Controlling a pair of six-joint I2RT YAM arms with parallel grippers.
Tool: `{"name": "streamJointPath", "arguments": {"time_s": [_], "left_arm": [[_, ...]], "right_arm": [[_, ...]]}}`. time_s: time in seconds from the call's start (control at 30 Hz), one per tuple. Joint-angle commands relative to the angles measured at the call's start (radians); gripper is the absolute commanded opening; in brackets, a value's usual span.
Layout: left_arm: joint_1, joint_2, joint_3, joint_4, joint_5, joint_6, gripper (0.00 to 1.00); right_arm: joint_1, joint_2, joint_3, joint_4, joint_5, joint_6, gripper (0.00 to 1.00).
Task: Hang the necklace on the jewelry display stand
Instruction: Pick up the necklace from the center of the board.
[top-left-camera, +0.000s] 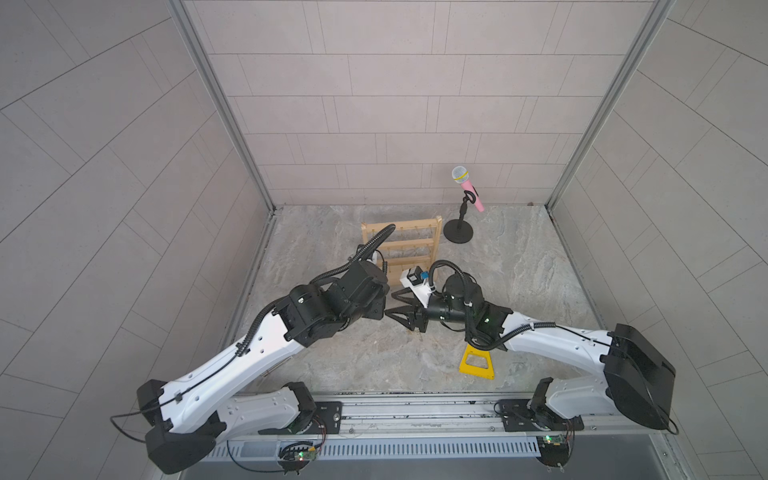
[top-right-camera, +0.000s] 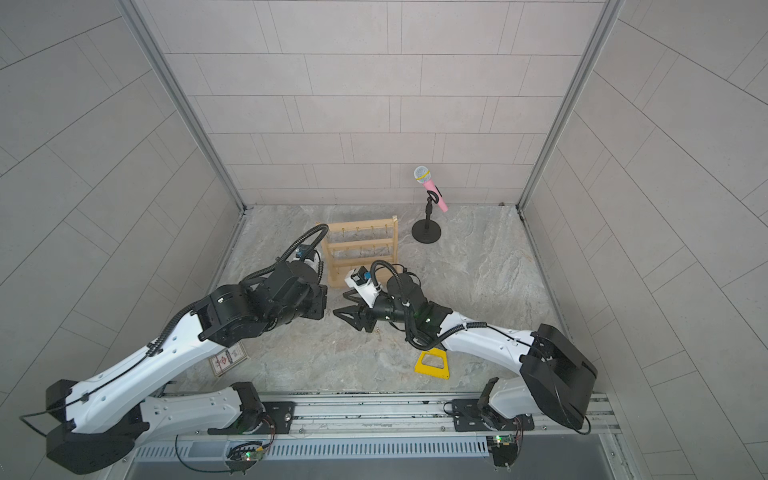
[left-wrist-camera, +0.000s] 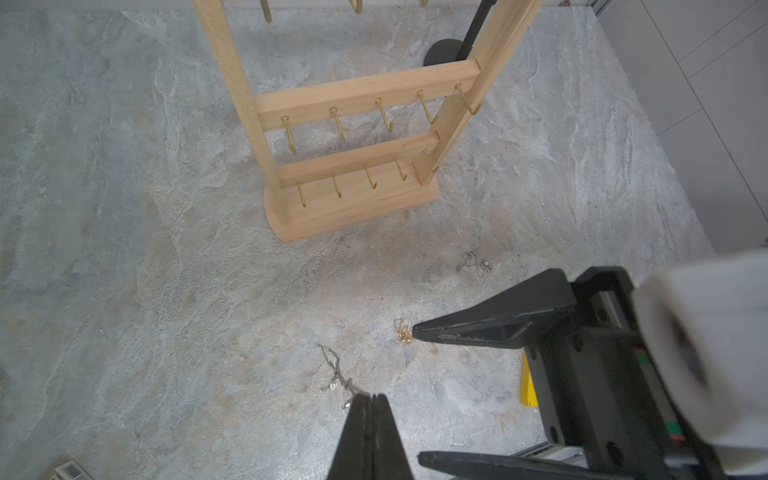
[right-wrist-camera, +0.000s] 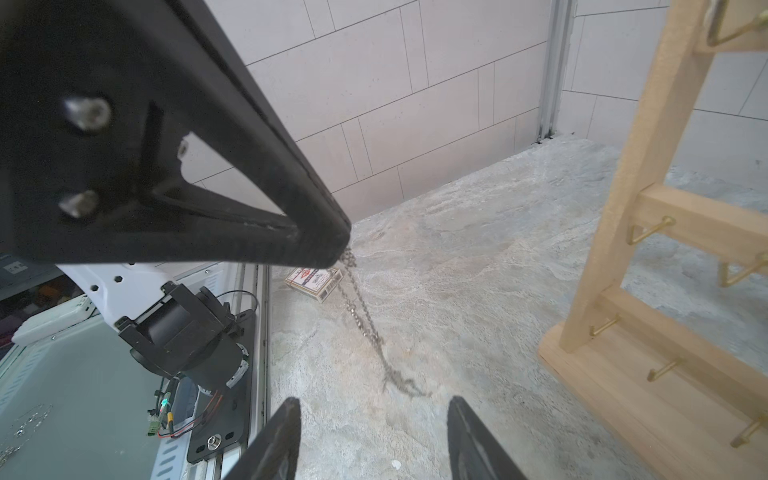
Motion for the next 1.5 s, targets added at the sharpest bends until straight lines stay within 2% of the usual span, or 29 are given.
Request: {"name": "streamJointPath", "arguments": {"time_s": [0.0,0.37,0.8,1.2,1.47], "left_arm": [[0.001,0.013,0.055,-0.041,0.032,0.053,0.0],[-0.006,0.063,0.132,-0.089,0.144,0.178,0.0],[-0.011,0.091,0.172,-0.142,0.175,0.268,0.0],[-0.014,0.095,0.192,-0.15,0.211,0.322,0.0],[-0.014,0.096,0.207,-0.155,0.209,0.332,0.0]], "right_arm": [[0.004,0.013,0.026,0.013,-0.037,-0.043,0.55],[-0.007,0.017,0.031,0.0,-0.109,-0.084,0.52],[-0.069,0.013,0.026,0.058,-0.231,-0.056,0.51],[-0.074,0.065,0.036,0.124,-0.352,-0.052,0.4],[-0.074,0.099,0.031,0.164,-0.371,-0.043,0.31]]}}
